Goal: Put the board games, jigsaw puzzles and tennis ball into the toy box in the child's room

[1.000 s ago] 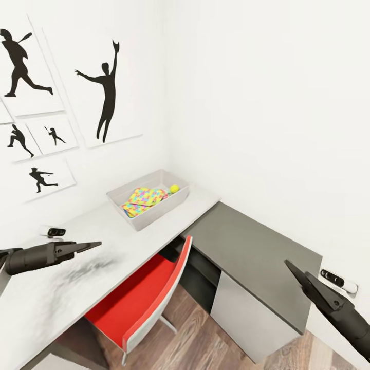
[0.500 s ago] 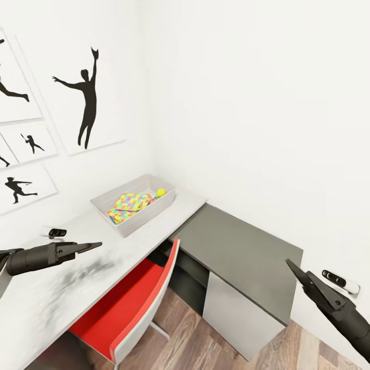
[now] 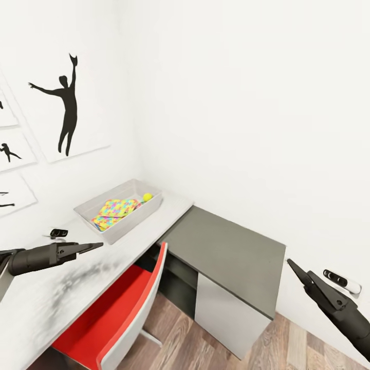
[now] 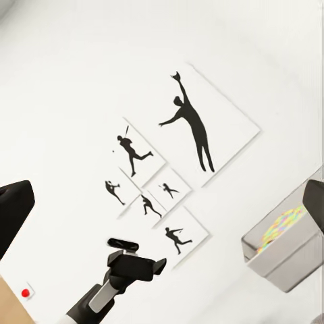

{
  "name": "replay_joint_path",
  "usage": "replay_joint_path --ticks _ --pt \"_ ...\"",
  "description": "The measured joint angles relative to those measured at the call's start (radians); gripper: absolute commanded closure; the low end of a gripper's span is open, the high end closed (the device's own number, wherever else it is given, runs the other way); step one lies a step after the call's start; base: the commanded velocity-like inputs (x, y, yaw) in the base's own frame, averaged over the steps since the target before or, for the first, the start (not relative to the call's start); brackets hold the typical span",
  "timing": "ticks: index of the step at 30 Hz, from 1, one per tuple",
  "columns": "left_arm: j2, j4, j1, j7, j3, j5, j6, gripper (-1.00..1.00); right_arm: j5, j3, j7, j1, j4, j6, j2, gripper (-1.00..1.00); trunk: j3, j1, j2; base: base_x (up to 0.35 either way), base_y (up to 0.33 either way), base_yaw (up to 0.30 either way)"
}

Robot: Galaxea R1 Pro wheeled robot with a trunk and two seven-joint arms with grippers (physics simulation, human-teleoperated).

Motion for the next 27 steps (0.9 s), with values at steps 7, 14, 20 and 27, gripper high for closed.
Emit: replay_joint_path --ticks 7,14,20,27 --pt "0.000 0.000 0.000 0.000 0.000 0.000 0.000 -1.00 0.001 0.000 0.000 0.000 0.004 -0.001 0.000 -1.00 0.011 0.000 0.000 -0.019 0.000 -0.186" --pt "-0.002 0.000 0.000 0.000 -0.001 0.000 0.000 -1.00 0.000 -0.001 0.000 0.000 0.007 0.000 -0.002 -1.00 0.022 0.000 0.000 -0.009 0.000 -0.186" --pt "-0.039 0.002 0.000 0.000 -0.003 -0.002 0.000 -1.00 -0.004 -0.002 0.006 0.000 0.015 0.002 -0.007 -1.00 0.031 0.000 0.000 -0.001 0.000 -0.186" --pt "-0.076 0.018 0.000 0.000 -0.018 -0.006 -0.001 -1.00 0.003 -0.029 0.036 0.004 0.029 -0.001 0.000 -1.00 0.042 0.000 0.000 0.000 0.000 -0.186"
